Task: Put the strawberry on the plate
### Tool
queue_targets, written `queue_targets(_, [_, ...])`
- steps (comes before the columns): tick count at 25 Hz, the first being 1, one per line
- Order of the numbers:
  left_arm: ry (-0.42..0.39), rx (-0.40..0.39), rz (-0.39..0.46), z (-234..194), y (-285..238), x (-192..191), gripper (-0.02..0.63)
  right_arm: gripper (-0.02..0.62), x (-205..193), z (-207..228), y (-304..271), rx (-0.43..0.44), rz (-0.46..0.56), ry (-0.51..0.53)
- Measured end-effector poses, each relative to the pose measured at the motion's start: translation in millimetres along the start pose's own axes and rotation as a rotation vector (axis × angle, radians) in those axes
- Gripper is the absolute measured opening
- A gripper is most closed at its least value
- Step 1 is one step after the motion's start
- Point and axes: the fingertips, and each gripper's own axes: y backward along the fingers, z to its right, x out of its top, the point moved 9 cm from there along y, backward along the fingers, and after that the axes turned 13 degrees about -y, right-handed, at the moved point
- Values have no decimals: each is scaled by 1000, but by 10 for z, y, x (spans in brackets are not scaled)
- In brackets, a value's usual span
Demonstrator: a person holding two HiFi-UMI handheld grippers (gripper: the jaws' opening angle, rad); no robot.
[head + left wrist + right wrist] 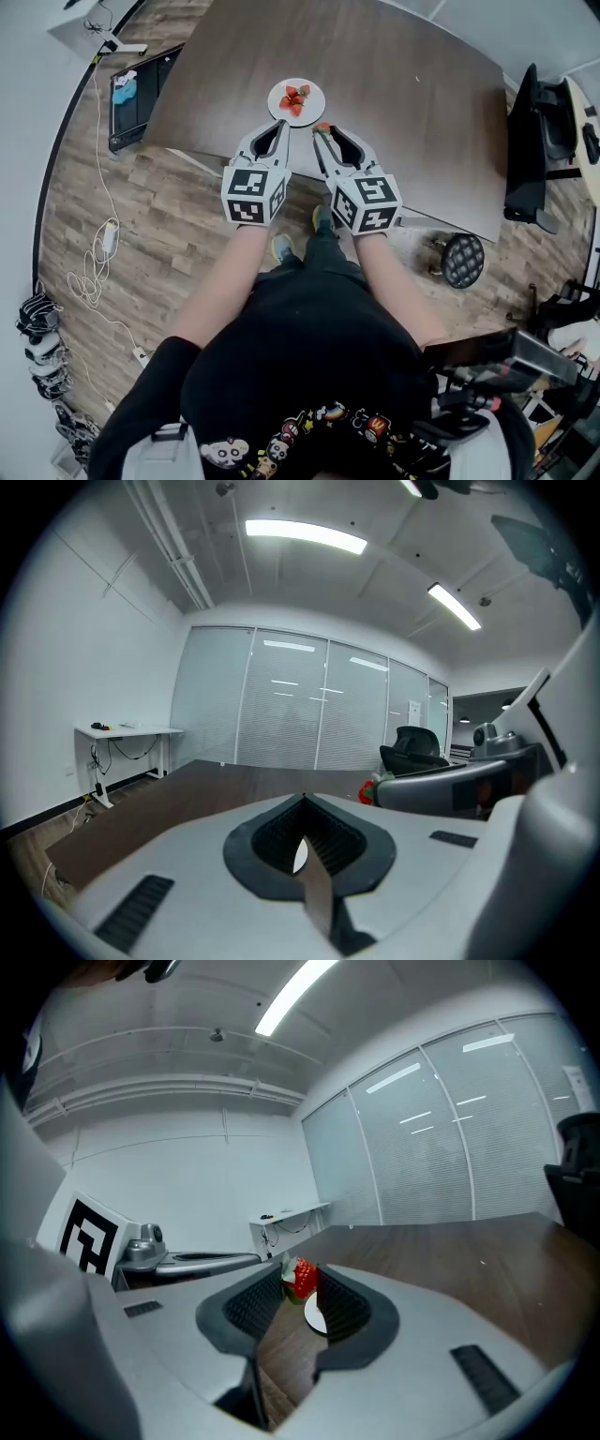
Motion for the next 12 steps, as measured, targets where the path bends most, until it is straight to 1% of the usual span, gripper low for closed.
queue_targets(7, [23,30,-47,-38,-339,-85,-12,120,43,338,-317,27,-58,-16])
queue_targets(12, [46,62,-90,-65,-600,-164,-12,120,32,580,-587,58,-125,-10])
